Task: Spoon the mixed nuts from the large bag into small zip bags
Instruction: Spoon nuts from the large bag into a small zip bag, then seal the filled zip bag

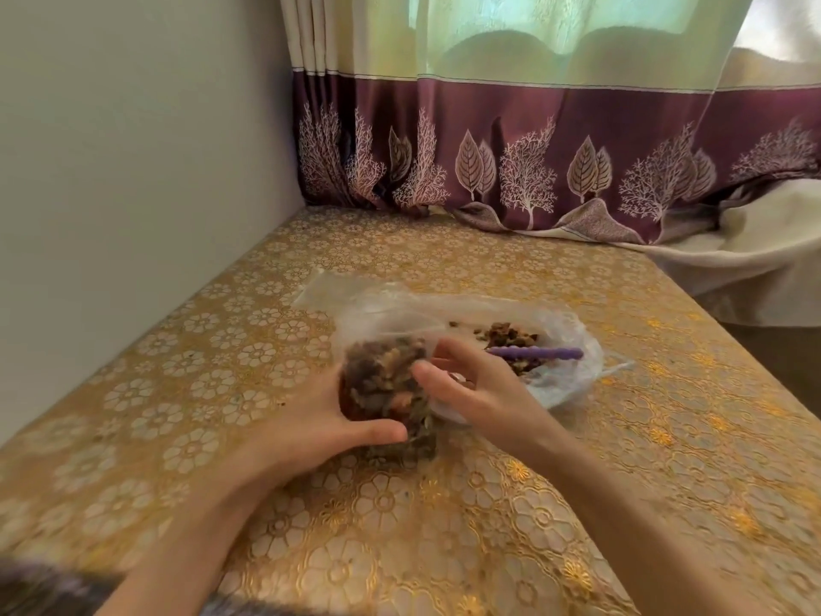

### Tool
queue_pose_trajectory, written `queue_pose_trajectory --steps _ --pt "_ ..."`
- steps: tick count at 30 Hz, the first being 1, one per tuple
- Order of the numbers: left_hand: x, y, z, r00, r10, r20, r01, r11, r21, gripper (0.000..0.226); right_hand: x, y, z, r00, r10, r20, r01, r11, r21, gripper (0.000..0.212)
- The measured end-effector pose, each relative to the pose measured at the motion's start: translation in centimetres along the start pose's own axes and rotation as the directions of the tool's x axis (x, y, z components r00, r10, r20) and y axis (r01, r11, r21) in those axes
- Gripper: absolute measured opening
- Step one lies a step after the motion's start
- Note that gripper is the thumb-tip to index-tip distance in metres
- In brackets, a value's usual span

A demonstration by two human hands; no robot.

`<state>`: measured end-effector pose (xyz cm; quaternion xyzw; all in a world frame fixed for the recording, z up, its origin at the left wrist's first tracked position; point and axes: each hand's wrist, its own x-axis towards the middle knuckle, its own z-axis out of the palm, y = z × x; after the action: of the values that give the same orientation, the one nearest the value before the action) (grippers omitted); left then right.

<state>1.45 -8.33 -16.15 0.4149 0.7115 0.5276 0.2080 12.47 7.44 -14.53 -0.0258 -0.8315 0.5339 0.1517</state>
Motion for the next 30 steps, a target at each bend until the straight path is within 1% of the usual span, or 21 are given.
queue_pose_trajectory --steps 2,5,6,7,8,10,11,12,13,14,15,17,18,19,21,22,24,26,27,29,30 --pt "0.0 0.3 -0.1 1.000 0.017 -0.022 -0.018 1.000 -0.012 0.063 0.3 -0.1 0.4 0.998 -0.044 -0.044 0.047 0.997 0.061 0.023" --pt "0.0 1.1 -0.3 0.993 0.080 -0.086 -0.086 0.994 -0.063 0.062 0.7 -0.5 0.7 0.976 -0.146 -0.160 0.162 0.982 0.095 0.017" --pt "0.0 1.3 -0.5 0.992 0.099 -0.073 -0.106 0.989 -0.100 0.063 0.7 -0.6 0.7 0.969 -0.176 -0.176 0.197 0.974 0.114 0.019" --pt "0.1 1.5 -0.7 0.993 0.109 -0.042 -0.113 0.986 -0.125 0.066 0.6 -0.5 0.6 0.967 -0.188 -0.171 0.210 0.970 0.121 0.026" --pt "0.1 1.5 -0.8 0.995 0.101 -0.005 -0.101 0.986 -0.131 0.072 0.5 -0.3 0.5 0.973 -0.177 -0.145 0.196 0.973 0.125 0.039" --pt "0.0 1.2 -0.6 0.995 0.055 0.080 -0.046 0.993 -0.108 0.080 0.2 0.3 0.4 0.994 -0.087 -0.060 0.095 0.984 0.150 0.063" --pt "-0.1 1.0 -0.4 0.995 0.019 0.094 -0.011 0.996 -0.086 0.078 0.0 0.6 0.4 0.999 -0.044 -0.016 0.046 0.985 0.165 0.066" --pt "-0.2 0.8 -0.1 0.997 -0.020 0.077 0.025 0.998 -0.063 0.073 -0.1 0.8 0.4 1.000 -0.027 0.014 0.024 0.985 0.168 0.060" --pt "-0.2 0.8 0.2 0.998 -0.039 0.042 0.042 0.998 -0.054 0.068 -0.2 0.9 0.5 0.999 -0.035 0.011 0.033 0.988 0.151 0.048" --pt "-0.1 0.9 0.4 0.999 -0.035 -0.003 0.035 0.998 -0.054 0.065 -0.1 0.7 0.6 0.998 -0.059 -0.020 0.061 0.987 0.146 0.034" --pt "0.0 1.0 0.5 0.998 -0.017 -0.053 0.014 0.998 -0.054 0.062 0.0 0.5 0.7 0.993 -0.086 -0.074 0.097 0.984 0.151 0.025" --pt "0.4 1.7 0.5 0.989 0.032 -0.142 -0.041 0.997 -0.059 0.064 0.2 0.0 0.6 0.974 -0.128 -0.187 0.164 0.967 0.193 0.025" --pt "0.5 2.1 0.4 0.987 0.058 -0.153 -0.069 0.995 -0.066 0.068 0.4 -0.3 0.4 0.964 -0.144 -0.222 0.196 0.953 0.231 0.027" --pt "0.7 2.3 0.2 0.988 0.086 -0.132 -0.097 0.992 -0.083 0.072 0.5 -0.5 0.3 0.961 -0.158 -0.228 0.216 0.940 0.263 0.032" --pt "0.4 2.4 0.1 0.993 0.118 -0.028 -0.120 0.989 -0.085 0.073 0.4 -0.4 0.0 0.976 -0.141 -0.165 0.181 0.949 0.257 0.047" --pt "0.2 2.3 0.1 0.995 0.095 0.023 -0.093 0.995 -0.047 0.071 0.2 -0.1 -0.1 0.986 -0.109 -0.125 0.136 0.963 0.231 0.053" --pt "0.0 1.8 0.4 0.998 0.031 0.054 -0.031 1.000 0.005 0.070 0.0 0.3 -0.2 0.997 -0.058 -0.056 0.069 0.975 0.209 0.051" --pt "0.3 1.7 0.6 1.000 0.019 -0.023 -0.019 1.000 0.008 0.066 0.0 0.2 -0.2 0.998 -0.055 -0.007 0.055 0.972 0.230 0.047" --pt "0.5 1.9 0.6 0.996 0.039 -0.075 -0.037 0.999 0.022 0.058 0.1 0.1 -0.3 0.997 -0.072 0.002 0.070 0.971 0.229 0.044" --pt "0.8 2.5 0.6 0.983 0.125 -0.135 -0.117 0.991 0.070 0.047 0.3 -0.3 -0.3 0.992 -0.121 -0.022 0.122 0.966 0.228 0.033" --pt "0.9 2.8 0.4 0.975 0.170 -0.144 -0.161 0.984 0.075 0.046 0.5 -0.5 -0.4 0.988 -0.144 -0.053 0.152 0.961 0.231 0.028"
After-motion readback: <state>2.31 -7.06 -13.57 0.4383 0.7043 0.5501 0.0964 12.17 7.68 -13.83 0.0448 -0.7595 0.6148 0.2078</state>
